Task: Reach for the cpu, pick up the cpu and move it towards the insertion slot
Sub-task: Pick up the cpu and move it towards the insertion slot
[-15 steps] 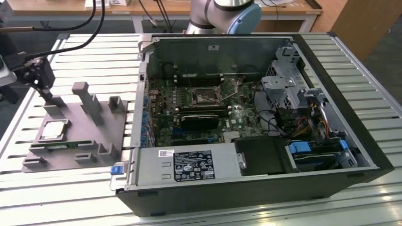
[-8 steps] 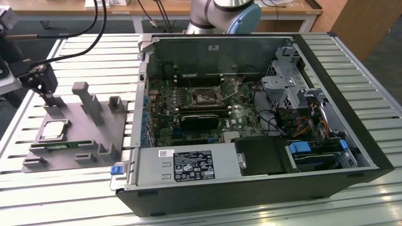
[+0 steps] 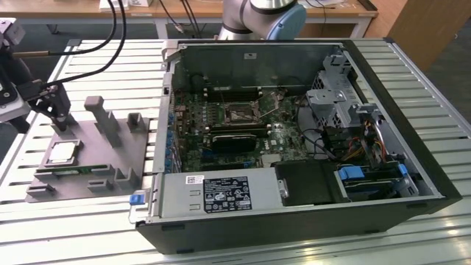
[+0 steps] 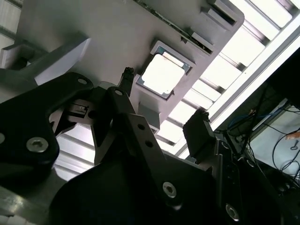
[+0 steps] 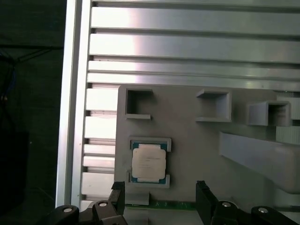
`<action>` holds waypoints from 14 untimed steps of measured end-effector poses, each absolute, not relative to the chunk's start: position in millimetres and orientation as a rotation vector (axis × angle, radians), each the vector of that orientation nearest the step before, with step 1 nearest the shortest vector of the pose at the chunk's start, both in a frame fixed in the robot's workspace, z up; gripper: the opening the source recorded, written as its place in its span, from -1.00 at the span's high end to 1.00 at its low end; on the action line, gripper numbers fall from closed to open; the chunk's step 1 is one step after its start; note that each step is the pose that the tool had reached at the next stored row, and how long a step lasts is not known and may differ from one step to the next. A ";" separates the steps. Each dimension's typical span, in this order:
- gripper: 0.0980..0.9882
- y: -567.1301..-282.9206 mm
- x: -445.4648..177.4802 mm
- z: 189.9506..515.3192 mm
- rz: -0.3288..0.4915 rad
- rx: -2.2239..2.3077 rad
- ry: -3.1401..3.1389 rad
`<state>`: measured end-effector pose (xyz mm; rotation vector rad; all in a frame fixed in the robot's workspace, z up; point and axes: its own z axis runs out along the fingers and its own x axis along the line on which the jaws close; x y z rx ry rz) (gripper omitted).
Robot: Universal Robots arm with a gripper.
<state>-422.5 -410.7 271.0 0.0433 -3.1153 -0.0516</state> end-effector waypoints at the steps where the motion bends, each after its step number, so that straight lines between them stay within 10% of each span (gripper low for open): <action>1: -0.37 -410.7 -422.5 269.6 -0.052 0.045 -3.115; 14: -0.37 -412.2 -424.7 248.3 -0.051 0.056 -3.119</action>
